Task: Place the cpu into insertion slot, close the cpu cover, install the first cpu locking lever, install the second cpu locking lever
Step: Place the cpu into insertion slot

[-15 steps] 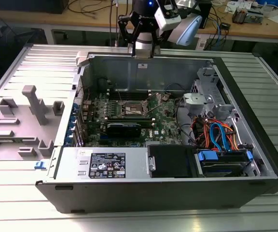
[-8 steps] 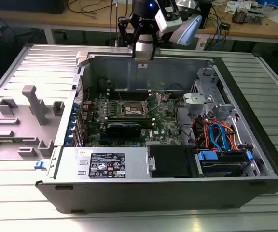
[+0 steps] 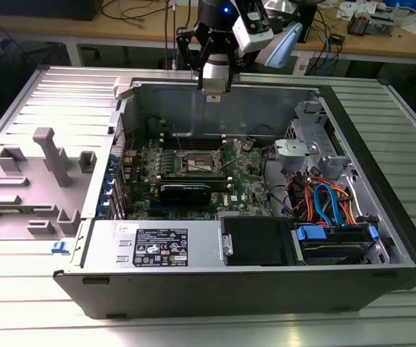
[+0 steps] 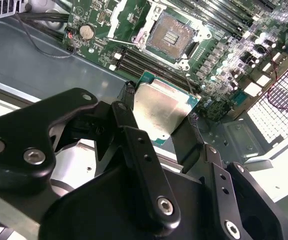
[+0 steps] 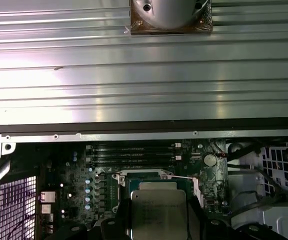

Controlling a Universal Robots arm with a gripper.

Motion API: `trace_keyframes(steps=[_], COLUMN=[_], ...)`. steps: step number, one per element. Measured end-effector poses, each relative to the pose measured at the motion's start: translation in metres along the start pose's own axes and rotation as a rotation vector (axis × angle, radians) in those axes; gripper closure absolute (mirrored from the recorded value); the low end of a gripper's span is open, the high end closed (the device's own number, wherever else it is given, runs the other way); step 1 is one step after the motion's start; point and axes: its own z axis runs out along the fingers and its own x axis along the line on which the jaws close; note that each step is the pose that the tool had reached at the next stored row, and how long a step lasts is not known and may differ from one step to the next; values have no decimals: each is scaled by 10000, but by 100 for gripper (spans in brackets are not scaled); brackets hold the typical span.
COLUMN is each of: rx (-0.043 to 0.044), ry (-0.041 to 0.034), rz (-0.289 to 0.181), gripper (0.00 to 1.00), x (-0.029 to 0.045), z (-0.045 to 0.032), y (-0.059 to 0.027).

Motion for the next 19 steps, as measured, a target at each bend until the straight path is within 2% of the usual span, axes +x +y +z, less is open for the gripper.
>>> trace_keyframes(steps=[9,19], rx=[3,3], ry=[-1,-1], rz=[1,0], gripper=[46,46], x=[-1,-1], z=[-5,-6], y=[-58,-63])
